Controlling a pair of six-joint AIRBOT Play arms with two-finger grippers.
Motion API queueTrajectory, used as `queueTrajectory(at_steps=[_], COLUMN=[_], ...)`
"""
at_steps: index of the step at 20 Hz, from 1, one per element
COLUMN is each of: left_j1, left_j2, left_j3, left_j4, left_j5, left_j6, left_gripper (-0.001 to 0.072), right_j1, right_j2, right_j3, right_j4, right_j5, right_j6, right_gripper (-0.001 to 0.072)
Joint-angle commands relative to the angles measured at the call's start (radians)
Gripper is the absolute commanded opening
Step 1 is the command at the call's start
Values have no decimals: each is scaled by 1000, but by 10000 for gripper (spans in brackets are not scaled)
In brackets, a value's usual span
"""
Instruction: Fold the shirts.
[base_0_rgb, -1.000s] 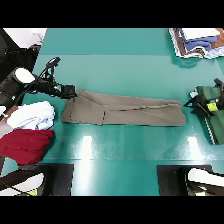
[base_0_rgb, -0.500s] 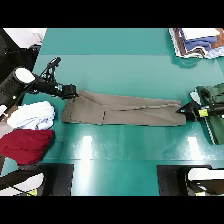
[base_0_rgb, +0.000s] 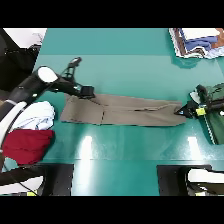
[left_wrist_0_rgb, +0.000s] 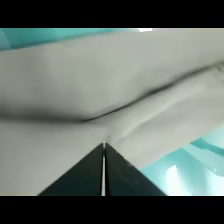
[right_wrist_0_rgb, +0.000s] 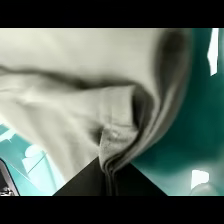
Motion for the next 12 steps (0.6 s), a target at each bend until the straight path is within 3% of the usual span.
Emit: queueTrajectory(at_steps=[1, 6, 12], left_j1=[-118, -271, -383], left_j2=[-141, -351, -467], left_j3=[122, 283, 330], left_j4=[-3, -55, -62], left_j5=[6, 10, 38], left_j6=[-2, -9, -10], left_gripper=[32, 32, 32], right_j1=[37, 199, 403], right_j2=[137, 253, 191], right_j3=[56, 283, 539], right_j4=[9, 10, 10], right_j5=[25, 30, 58], right_j6=[89, 253, 369], right_gripper=[16, 15, 16])
